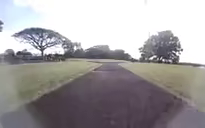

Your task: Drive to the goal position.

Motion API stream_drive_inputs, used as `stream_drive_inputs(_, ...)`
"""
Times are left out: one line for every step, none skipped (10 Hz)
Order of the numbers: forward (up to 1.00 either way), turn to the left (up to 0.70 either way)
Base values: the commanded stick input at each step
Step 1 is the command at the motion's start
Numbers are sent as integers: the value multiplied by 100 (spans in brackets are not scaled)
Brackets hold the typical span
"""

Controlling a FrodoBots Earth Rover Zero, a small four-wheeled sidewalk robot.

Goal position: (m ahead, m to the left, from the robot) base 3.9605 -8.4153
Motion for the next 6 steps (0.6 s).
stream_drive_inputs(100, 0)
stream_drive_inputs(100, -19)
stream_drive_inputs(100, -1)
stream_drive_inputs(100, 0)
stream_drive_inputs(100, 0)
stream_drive_inputs(100, 0)
